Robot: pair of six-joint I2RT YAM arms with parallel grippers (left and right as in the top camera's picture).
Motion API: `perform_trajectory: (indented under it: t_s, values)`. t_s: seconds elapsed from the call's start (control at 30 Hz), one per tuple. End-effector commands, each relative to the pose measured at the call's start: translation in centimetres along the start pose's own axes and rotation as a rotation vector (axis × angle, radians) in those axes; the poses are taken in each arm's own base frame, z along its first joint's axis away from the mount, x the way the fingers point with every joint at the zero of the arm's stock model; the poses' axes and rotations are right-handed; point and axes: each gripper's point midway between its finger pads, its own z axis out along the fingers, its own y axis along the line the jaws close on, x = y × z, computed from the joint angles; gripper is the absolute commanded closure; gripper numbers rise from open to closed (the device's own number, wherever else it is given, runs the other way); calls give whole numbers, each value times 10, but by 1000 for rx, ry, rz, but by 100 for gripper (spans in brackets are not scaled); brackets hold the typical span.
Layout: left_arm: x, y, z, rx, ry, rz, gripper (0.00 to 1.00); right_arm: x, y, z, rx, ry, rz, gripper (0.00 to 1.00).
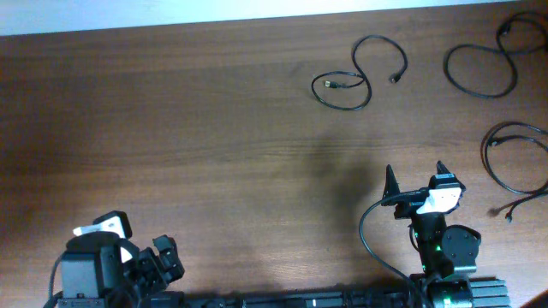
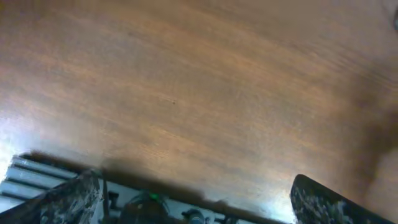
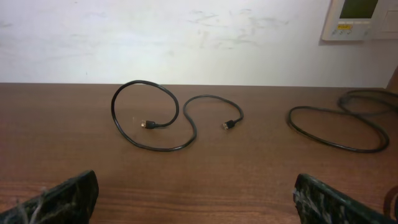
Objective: Untangle cables
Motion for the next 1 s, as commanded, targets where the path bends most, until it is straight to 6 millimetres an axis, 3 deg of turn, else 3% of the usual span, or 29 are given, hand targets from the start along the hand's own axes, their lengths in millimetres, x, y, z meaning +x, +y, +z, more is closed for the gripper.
perform_trajectory:
  t_s: [0.0,0.1,0.3,0.53,0.63,0.73,0.9,0.97]
  values:
    - [-28,-10,-8,60,-170,17,2,2,2,0,-10,1,-4,1]
    - [-46,-15,-18,138,-377,-2,2,2,2,0,-10,1,-4,1]
    - [-46,-2,1,167,-622,-68,2,2,2,0,-10,1,-4,1]
    - [-88,-12,58,252,-891,-79,2,3,2,0,-10,2,-4,1]
    - [-95,-12,68,196,-1003,71,2,3,2,0,-10,2,-4,1]
    - [-96,-11,79,119,-1034,214,1,3,2,0,-10,2,-4,1]
    - [-78,-4,126,75,-940,267,2,3,2,0,-10,2,-4,2]
    - [-75,-5,135,77,-939,284,2,2,2,0,-10,1,-4,1]
